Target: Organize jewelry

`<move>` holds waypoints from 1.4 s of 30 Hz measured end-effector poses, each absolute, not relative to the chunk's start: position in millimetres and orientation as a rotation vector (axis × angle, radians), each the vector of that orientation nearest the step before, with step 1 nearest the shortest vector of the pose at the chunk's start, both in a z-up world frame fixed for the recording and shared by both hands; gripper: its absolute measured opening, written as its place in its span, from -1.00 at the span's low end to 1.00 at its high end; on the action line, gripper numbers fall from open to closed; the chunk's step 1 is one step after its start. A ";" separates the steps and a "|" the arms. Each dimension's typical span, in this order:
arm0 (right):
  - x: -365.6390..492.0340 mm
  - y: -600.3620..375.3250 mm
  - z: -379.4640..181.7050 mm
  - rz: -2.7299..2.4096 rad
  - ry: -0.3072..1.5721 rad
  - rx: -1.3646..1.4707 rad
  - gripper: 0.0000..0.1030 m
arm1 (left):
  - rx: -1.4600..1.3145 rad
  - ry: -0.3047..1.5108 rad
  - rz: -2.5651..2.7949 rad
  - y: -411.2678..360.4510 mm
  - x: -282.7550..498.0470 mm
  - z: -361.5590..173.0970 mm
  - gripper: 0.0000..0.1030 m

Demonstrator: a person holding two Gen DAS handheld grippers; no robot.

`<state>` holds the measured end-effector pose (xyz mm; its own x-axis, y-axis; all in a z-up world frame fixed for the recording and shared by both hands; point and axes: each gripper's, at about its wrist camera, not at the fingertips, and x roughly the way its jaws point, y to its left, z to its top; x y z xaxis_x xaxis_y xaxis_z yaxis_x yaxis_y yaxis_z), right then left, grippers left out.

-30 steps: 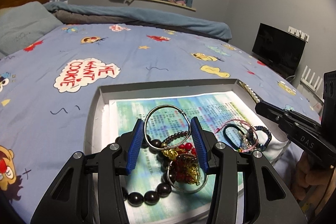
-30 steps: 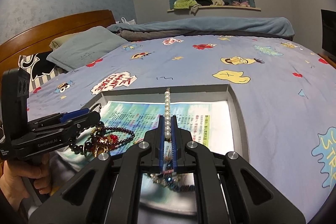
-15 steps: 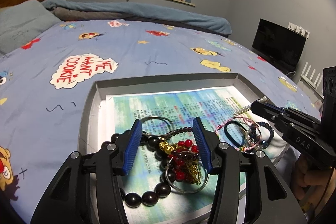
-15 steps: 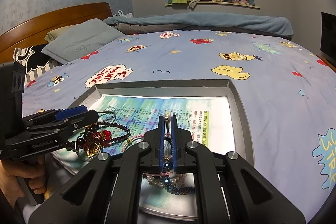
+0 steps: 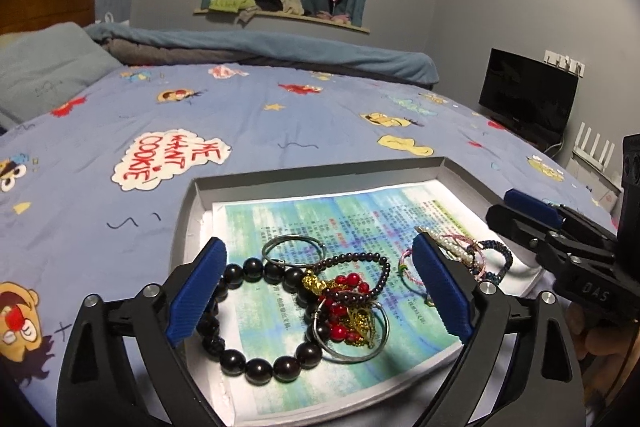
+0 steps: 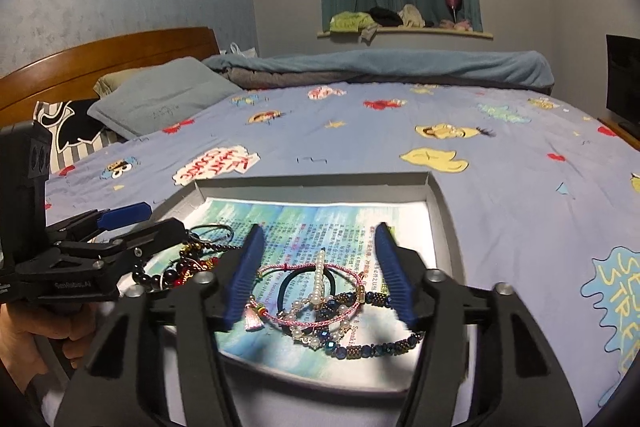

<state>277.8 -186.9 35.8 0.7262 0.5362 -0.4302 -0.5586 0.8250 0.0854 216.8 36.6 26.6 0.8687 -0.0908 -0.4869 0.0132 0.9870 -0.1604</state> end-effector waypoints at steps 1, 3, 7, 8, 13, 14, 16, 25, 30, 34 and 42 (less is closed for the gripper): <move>275.0 -188.2 36.7 0.606 0.450 -0.049 0.23 | -0.153 0.513 -0.055 36.5 215.2 26.8 0.84; 270.8 -191.1 37.5 0.604 0.440 -0.044 0.34 | -0.152 0.504 -0.050 36.8 210.8 27.3 0.85; 261.9 -198.9 38.0 0.603 0.419 -0.030 0.49 | -0.161 0.490 -0.042 39.0 203.4 27.2 0.86; 259.9 -200.5 37.9 0.602 0.415 -0.027 0.51 | -0.162 0.490 -0.039 39.1 201.4 26.7 0.87; 248.9 -207.2 37.0 0.602 0.396 -0.019 0.61 | -0.151 0.482 -0.048 35.3 188.9 25.1 0.88; 246.8 -207.9 37.4 0.603 0.393 -0.018 0.64 | -0.146 0.477 -0.051 34.2 185.7 25.2 0.88; 242.3 -210.2 37.4 0.605 0.387 -0.018 0.69 | -0.143 0.469 -0.048 33.3 181.2 25.3 0.90; 224.8 -213.4 35.8 0.608 0.373 -0.029 0.85 | -0.211 0.478 -0.025 43.2 168.4 19.5 0.90; 214.0 -215.1 34.7 0.607 0.368 -0.036 0.89 | -0.223 0.459 -0.020 44.0 157.0 19.5 0.90; 204.4 -218.6 34.8 0.609 0.358 -0.033 0.89 | -0.220 0.440 -0.012 44.1 149.2 21.3 0.90; 190.8 -224.1 34.8 0.618 0.346 -0.029 0.89 | -0.191 0.421 0.004 38.6 132.8 24.5 0.90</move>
